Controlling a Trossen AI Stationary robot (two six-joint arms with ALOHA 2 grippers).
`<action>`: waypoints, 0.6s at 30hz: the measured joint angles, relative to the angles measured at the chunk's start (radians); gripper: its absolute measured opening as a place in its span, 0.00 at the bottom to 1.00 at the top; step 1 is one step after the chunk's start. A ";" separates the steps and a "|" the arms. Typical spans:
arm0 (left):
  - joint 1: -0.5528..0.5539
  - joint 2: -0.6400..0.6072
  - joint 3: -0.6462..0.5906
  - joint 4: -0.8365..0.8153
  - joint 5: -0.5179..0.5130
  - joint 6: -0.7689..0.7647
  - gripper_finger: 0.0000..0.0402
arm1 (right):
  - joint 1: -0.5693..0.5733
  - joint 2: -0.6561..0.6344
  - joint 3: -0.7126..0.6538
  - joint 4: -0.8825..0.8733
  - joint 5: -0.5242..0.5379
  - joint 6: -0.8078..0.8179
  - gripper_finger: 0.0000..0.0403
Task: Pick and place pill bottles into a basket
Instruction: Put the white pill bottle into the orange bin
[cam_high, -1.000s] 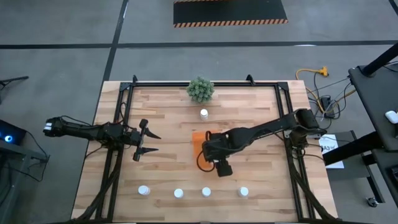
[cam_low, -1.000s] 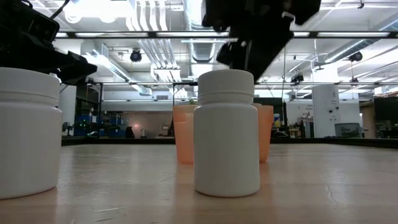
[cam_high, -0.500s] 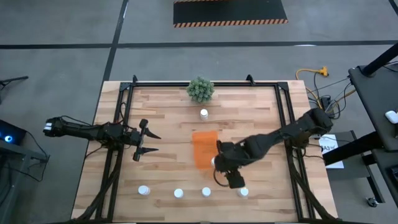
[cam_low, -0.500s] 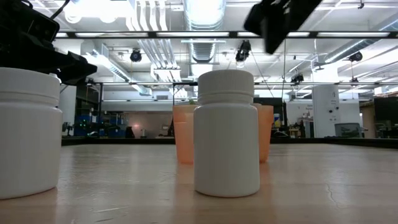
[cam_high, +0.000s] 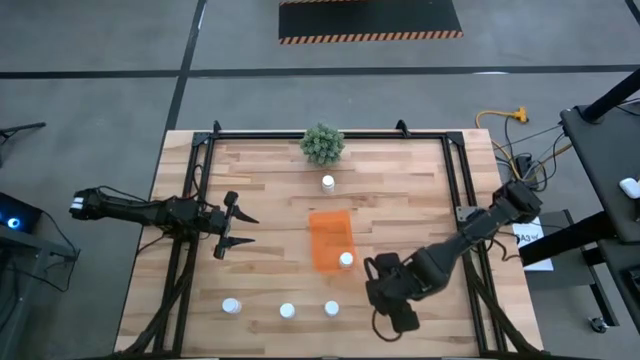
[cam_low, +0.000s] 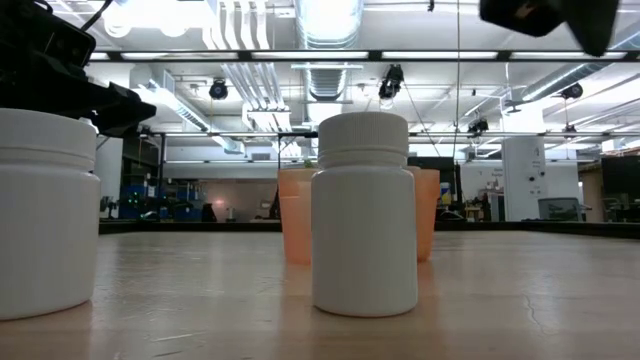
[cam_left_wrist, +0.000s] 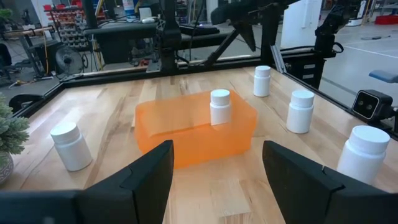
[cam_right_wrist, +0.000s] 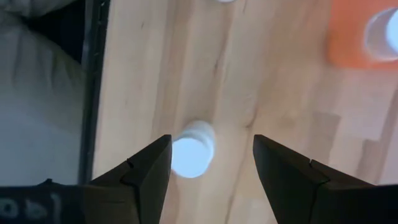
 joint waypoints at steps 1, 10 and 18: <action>0.000 0.000 0.000 0.000 0.000 0.000 0.57 | 0.009 0.000 0.000 0.000 0.000 0.016 0.53; 0.000 0.000 0.000 0.000 0.000 0.000 0.57 | 0.086 0.003 0.000 0.003 0.041 0.045 0.53; 0.000 0.000 0.000 0.000 0.000 0.000 0.57 | 0.123 0.003 -0.015 0.004 0.090 0.035 0.53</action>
